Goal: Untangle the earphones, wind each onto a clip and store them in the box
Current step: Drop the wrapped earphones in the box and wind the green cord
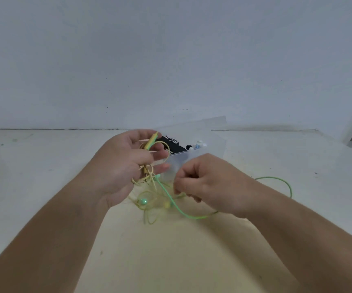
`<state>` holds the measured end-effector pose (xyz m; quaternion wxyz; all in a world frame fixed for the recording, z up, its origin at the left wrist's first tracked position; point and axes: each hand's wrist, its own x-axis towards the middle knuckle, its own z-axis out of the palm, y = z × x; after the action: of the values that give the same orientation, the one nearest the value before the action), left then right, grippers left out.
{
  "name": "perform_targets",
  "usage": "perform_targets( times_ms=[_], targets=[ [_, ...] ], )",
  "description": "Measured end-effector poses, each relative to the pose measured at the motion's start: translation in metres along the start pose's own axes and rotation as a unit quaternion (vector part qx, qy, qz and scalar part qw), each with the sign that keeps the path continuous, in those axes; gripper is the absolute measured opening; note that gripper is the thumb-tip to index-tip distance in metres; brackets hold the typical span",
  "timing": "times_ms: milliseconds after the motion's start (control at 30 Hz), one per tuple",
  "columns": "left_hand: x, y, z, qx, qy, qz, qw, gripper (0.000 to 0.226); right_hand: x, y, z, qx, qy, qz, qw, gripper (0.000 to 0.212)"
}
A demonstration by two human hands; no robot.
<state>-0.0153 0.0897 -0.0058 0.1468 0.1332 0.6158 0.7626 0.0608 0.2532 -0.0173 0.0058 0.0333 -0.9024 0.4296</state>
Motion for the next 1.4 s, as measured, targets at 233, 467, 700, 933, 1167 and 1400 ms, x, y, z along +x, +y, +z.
perform_targets(
  times_ms=[233, 467, 700, 933, 1167, 1400],
  targets=[
    [-0.001, 0.006, 0.005, -0.140, 0.011, 0.000, 0.990, 0.049, -0.001, 0.001, 0.007, 0.111, -0.056, -0.002, 0.992, 0.036],
    [0.008, 0.009, -0.011, -0.010, 0.197, 0.015, 0.980, 0.035, 0.002, 0.000, -0.009, 0.148, 0.113, -0.010, 0.982, 0.019],
    [0.025, 0.005, -0.047, 0.198, 0.310, 0.016, 0.930, 0.038, 0.002, 0.001, -0.052, 0.589, 0.198, -0.058, 0.781, 0.023],
    [0.030, -0.007, -0.070, 0.527, 0.281, -0.018, 0.802, 0.030, -0.005, 0.011, -0.068, 0.629, 0.234, -0.016, 0.742, 0.021],
    [0.026, 0.000, -0.072, 0.671, 0.289, -0.104, 0.675, 0.034, -0.002, 0.025, -0.070, 0.058, 0.193, 0.101, 0.974, 0.012],
    [0.016, 0.005, -0.044, 0.549, 0.329, 0.159, 0.752, 0.033, -0.002, 0.017, -0.037, -0.249, -0.016, 0.112, 0.962, 0.029]
  ],
)
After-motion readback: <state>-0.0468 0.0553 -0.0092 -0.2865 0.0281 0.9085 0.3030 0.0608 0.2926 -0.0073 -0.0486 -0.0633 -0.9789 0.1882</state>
